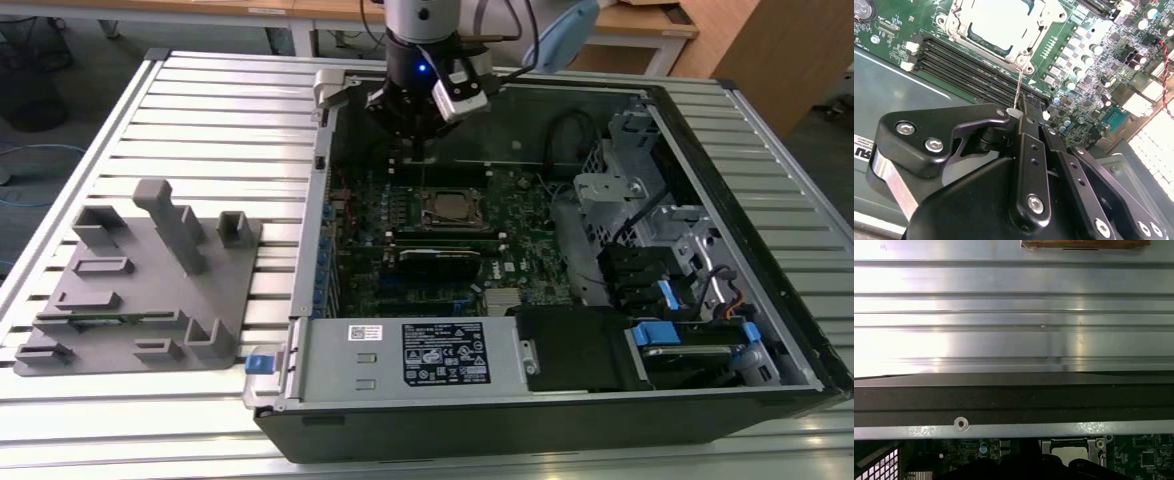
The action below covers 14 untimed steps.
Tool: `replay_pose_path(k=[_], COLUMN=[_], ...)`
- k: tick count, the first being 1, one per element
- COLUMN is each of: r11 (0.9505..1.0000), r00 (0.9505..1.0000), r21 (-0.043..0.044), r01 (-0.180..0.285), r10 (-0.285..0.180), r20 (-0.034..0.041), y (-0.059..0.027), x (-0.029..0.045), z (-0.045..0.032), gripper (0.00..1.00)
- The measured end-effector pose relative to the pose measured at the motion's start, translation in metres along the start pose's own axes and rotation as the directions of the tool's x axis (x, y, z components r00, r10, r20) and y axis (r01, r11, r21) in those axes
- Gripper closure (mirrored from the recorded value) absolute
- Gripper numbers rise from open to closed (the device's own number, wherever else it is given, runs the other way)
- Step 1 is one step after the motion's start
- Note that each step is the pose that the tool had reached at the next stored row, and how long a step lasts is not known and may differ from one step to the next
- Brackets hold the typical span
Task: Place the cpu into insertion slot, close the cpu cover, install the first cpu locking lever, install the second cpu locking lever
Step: 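Install the first cpu locking lever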
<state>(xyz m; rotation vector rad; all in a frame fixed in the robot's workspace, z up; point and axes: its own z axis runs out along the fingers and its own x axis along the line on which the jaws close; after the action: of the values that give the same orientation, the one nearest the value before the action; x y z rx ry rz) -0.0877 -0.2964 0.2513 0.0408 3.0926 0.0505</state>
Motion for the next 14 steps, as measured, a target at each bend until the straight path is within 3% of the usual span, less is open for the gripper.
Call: replay_pose_path(k=[14], r11=[1.0000], r00=[1.0000], r21=[0.0000], r01=[0.000], r10=[0.000], r20=[0.0000], y=[0.0000], x=[-0.0021], z=[0.0017], gripper=[0.90])
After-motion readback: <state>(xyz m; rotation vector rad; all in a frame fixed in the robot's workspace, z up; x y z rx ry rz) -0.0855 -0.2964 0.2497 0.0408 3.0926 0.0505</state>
